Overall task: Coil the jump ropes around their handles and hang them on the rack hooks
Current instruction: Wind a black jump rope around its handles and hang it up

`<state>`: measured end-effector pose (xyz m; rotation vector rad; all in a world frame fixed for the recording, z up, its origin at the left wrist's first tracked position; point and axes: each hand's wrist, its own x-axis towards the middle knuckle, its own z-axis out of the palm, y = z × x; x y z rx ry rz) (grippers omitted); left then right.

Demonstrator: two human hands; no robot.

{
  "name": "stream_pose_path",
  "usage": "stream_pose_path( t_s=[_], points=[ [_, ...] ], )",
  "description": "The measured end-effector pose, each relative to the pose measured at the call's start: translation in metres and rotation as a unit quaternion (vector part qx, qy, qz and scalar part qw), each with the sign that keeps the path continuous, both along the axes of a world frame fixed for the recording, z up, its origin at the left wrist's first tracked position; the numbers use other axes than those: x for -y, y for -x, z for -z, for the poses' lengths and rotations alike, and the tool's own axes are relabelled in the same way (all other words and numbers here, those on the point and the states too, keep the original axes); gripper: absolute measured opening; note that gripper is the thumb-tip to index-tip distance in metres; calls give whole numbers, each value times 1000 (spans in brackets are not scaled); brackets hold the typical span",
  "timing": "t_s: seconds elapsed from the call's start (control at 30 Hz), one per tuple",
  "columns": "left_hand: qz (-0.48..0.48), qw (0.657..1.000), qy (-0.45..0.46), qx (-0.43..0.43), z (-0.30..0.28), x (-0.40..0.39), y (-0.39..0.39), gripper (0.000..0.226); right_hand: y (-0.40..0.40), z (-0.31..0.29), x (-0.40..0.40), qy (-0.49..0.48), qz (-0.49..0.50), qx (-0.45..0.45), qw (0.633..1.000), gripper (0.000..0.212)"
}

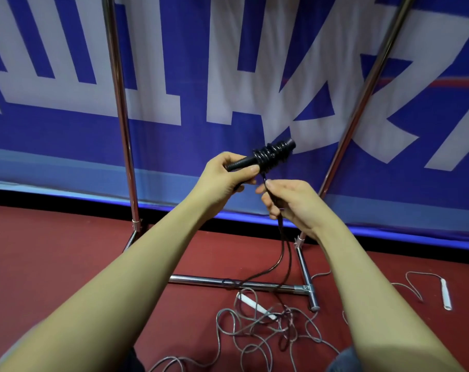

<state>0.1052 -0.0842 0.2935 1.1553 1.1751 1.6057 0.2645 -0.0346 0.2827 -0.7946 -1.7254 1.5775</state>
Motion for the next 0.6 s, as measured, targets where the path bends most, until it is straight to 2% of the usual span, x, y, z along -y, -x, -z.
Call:
stream_pose_path(
  t_s=[0.1, 0.27, 0.43, 0.6],
  points=[
    [-54, 994, -11, -89, 5, -2, -3, 22, 0, 4, 0, 25, -20, 5, 999, 20],
    [-81, 980, -57, -172, 12, -1, -7, 24, 7, 7, 3, 56, -54, -23, 997, 21],
    [-89, 971, -69, -213, 15, -1, 7, 29, 13, 8, 6, 40, -63, -14, 997, 18],
    [-109, 968, -71, -212, 20, -2, 19, 25, 14, 11, 11, 116, -107, -86, 984, 15]
  ],
)
